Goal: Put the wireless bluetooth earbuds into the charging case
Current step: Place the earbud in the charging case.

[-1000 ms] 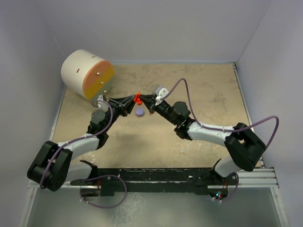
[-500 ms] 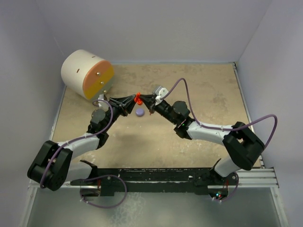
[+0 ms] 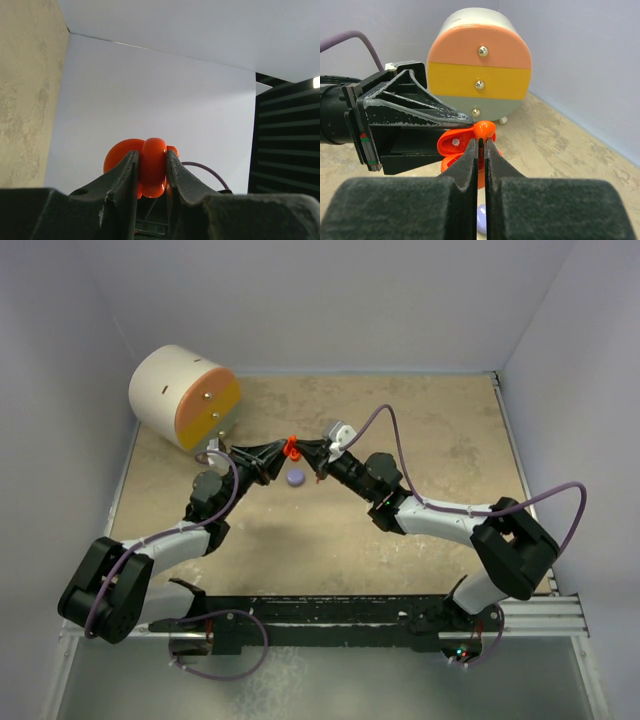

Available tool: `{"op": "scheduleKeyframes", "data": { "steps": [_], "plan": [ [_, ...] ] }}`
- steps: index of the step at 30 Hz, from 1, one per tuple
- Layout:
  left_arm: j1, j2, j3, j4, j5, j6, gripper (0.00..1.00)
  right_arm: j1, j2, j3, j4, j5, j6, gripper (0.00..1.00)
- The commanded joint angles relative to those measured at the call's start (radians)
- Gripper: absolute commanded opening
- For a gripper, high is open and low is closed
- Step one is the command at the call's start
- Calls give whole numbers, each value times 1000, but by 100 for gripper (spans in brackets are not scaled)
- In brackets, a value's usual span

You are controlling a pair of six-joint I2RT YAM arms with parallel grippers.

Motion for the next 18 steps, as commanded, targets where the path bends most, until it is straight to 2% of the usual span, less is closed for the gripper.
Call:
{"op": "scheduleKeyframes", "data": {
  "steps": [1, 18],
  "plan": [
    [2, -6, 35, 86, 3, 7, 0, -6, -24, 2, 44, -23, 0, 0],
    [3, -16, 35, 100, -10, 2, 0, -9, -34, -25, 29, -18, 49, 0]
  ]
}}
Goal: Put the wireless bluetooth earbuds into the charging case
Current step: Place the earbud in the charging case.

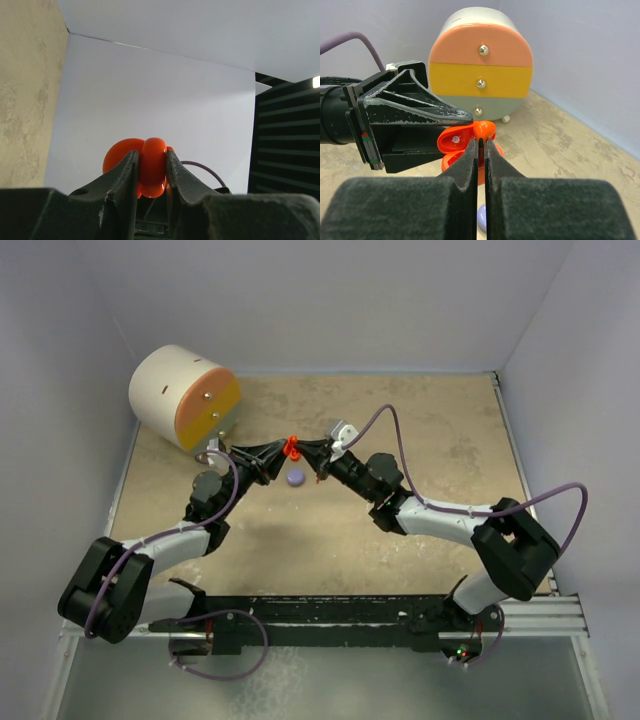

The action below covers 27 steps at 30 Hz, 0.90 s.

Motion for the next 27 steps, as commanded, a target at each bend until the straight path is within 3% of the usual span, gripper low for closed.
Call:
{"op": "scheduleKeyframes", "data": {
  "steps": [1, 27],
  "plan": [
    [2, -18, 35, 96, -10, 2, 0, -5, -27, -15, 25, -14, 24, 0],
    [2, -26, 47, 98, -12, 0, 0, -23, -17, -6, 3, -30, 99, 6]
  ]
}}
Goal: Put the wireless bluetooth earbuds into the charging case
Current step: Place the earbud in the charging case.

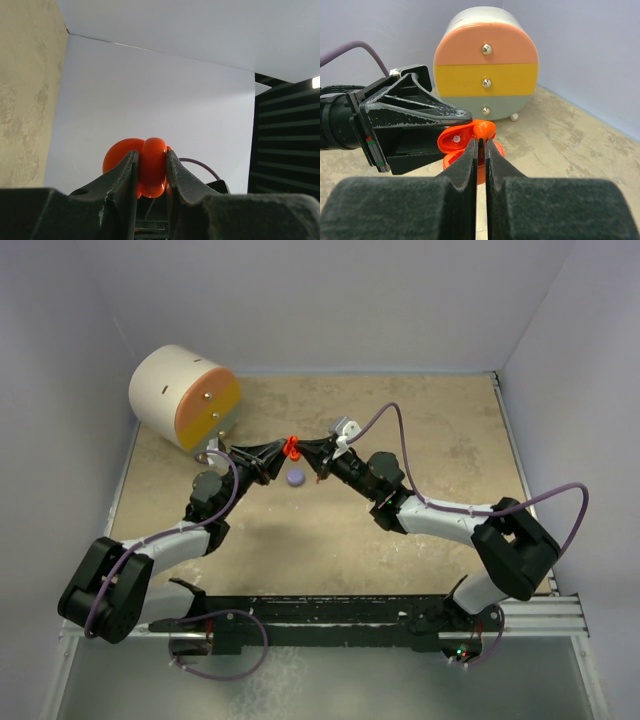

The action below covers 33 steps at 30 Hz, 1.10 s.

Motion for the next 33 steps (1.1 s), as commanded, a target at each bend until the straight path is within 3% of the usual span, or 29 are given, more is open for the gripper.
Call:
{"op": "scheduleKeyframes", "data": {
  "steps": [1, 18, 33],
  "plan": [
    [2, -27, 47, 97, -7, 1, 0, -8, -18, -6, 6, -19, 13, 6],
    [3, -29, 51, 95, -8, 1, 0, -14, -18, 1, 0, -22, 21, 19],
    [3, -29, 41, 101, -12, 1, 0, -17, -91, -33, -8, -11, 35, 20]
  ]
}}
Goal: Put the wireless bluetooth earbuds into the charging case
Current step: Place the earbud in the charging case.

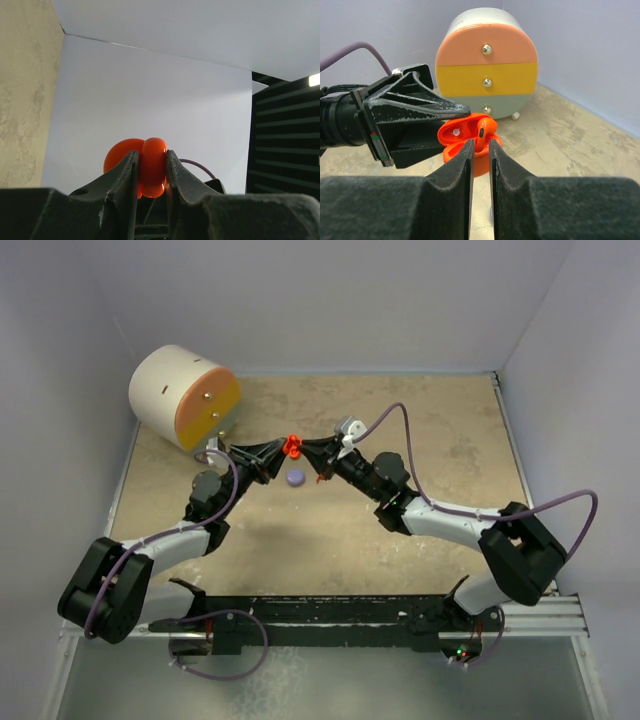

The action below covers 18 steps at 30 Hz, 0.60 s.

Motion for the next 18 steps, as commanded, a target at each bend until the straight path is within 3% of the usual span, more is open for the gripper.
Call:
{"op": "scheduleKeyframes", "data": {
  "steps": [1, 9, 18],
  "plan": [
    [3, -28, 39, 97, -11, 2, 0, -5, -77, -23, -3, 6, 9, 20],
    [2, -22, 38, 98, -11, 17, 0, -4, -174, -20, -70, 89, 45, 29],
    [2, -73, 76, -81, -23, 149, 0, -4, -115, 189, -315, 251, 84, 36]
  ]
}}
